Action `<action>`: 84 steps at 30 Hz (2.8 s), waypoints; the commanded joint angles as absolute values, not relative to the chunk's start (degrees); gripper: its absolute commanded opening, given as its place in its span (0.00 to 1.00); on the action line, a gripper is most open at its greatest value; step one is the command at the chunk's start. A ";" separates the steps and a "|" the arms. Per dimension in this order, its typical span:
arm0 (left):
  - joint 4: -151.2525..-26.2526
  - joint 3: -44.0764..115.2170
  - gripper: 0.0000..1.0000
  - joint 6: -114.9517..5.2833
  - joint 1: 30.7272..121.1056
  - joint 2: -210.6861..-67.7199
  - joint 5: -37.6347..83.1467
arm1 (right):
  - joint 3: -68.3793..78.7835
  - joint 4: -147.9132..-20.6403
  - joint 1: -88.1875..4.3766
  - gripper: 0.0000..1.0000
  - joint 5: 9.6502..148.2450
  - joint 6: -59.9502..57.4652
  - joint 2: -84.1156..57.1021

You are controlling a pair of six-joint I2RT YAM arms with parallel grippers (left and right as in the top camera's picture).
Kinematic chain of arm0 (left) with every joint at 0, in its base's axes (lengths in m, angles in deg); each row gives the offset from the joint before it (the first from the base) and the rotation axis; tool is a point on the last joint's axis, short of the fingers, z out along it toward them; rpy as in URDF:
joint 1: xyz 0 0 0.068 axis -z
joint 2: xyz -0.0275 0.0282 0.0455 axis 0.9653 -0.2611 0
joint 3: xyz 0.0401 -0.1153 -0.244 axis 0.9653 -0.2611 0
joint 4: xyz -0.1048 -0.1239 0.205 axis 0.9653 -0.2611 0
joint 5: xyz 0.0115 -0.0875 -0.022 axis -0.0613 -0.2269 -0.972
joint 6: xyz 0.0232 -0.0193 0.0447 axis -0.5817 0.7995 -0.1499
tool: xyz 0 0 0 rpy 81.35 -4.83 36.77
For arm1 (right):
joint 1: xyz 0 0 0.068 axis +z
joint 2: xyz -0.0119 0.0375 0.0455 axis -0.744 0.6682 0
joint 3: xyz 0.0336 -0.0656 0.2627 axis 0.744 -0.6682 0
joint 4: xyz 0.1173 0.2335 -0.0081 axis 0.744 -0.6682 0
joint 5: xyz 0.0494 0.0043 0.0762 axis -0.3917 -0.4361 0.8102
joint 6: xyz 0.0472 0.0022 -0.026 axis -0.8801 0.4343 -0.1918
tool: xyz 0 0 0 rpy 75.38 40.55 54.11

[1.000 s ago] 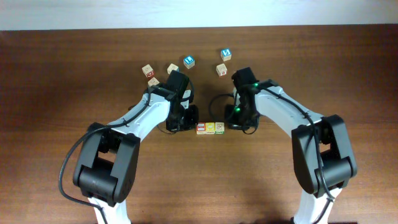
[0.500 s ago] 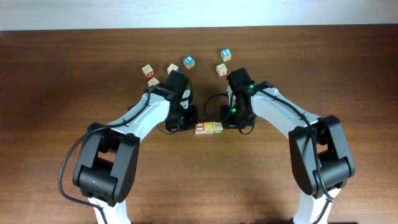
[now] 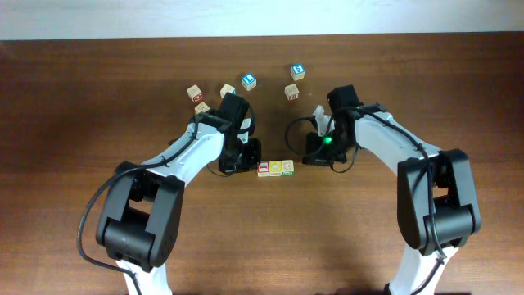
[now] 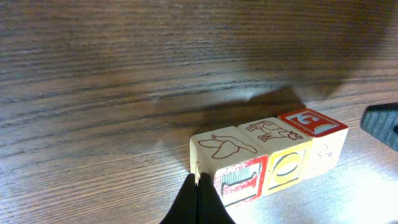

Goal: Rotate 3 blocks

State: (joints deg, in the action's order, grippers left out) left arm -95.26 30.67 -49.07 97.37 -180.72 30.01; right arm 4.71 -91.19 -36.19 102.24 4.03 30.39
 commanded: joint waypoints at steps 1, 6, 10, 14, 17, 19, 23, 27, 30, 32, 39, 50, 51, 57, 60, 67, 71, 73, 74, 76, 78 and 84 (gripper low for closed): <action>-95.54 30.50 0.00 -50.04 97.59 -181.14 29.79 | -2.09 -83.98 -39.34 0.04 116.40 8.29 29.50; -95.54 30.50 0.00 -50.04 97.59 -181.14 29.79 | -9.78 -71.17 -41.83 0.04 126.45 7.89 29.50; -95.54 30.50 0.00 -50.04 97.59 -181.14 29.79 | -10.28 -68.46 -41.83 0.04 124.51 1.60 29.61; -95.56 30.50 0.00 -50.04 97.59 -181.14 29.79 | -10.28 -66.06 -41.72 0.04 124.27 -1.44 29.61; -95.56 30.50 0.00 -50.04 97.61 -181.14 29.79 | -10.28 -66.23 -41.72 0.04 124.25 -2.47 29.61; -95.56 30.50 0.00 -50.04 97.59 -181.14 29.79 | -10.28 -66.52 -41.72 0.04 124.25 -2.49 29.61; -95.56 30.50 0.00 -50.04 97.59 -181.14 29.79 | -10.28 -69.10 -41.72 0.04 122.45 -2.47 29.67; -95.58 30.50 0.00 -50.04 97.59 -181.14 29.79 | -10.28 -69.08 -41.70 0.04 122.52 -2.47 29.67; -95.56 30.50 0.00 -50.04 97.59 -181.14 29.79 | -10.28 -69.23 -41.61 0.04 122.58 -2.90 29.67; -95.56 30.50 0.00 -50.04 97.59 -181.14 29.79 | -10.28 -69.27 -40.87 0.04 122.43 -4.39 29.67; -95.58 30.50 0.00 -50.04 97.59 -181.14 29.79 | -10.28 -69.21 -39.03 0.04 121.25 -4.87 29.67; -95.60 30.50 0.00 -50.04 97.61 -181.14 29.77 | -10.17 -65.80 -39.01 0.04 127.74 -5.05 29.65; -95.58 30.50 0.00 -50.01 97.61 -181.14 29.77 | -10.17 -65.80 -39.01 0.04 127.96 -5.05 29.65; -95.60 30.50 0.00 -50.01 97.59 -181.14 29.77 | -10.17 -66.08 -39.01 0.04 129.01 -5.05 29.63; -95.58 30.50 0.00 -50.01 97.61 -181.14 29.77 | -10.17 -66.45 -38.88 0.04 128.97 -5.02 29.30; -95.60 30.50 0.00 -50.04 97.61 -181.14 29.77 | -10.15 -67.81 -36.80 0.04 125.71 -5.46 26.44; -95.58 30.50 0.00 -50.01 97.61 -181.14 29.77 | -9.93 -68.68 -36.39 0.04 125.47 -5.46 25.67; -95.60 30.50 0.00 -50.01 97.61 -181.14 29.77 | -9.85 -68.86 -36.34 0.04 125.45 -5.46 25.67; -95.58 30.50 0.00 -50.01 97.61 -181.14 29.79 | -9.85 -68.99 -36.26 0.04 125.27 -5.46 25.65; -95.60 30.50 0.00 -50.01 97.59 -181.14 29.79 | -9.85 -69.38 -35.71 0.04 124.31 -5.46 25.39; -95.60 30.50 0.00 -50.01 97.61 -181.14 29.79 | -9.82 -69.51 -35.12 0.04 123.90 -5.46 25.13; -95.60 30.50 0.00 -50.01 97.59 -181.14 29.79 | -9.28 -70.17 -34.14 0.04 122.72 -5.88 25.02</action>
State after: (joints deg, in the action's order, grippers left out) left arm -96.17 30.57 -49.29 96.91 -180.72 33.51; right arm -9.98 -70.15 -36.39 120.68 -5.59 26.61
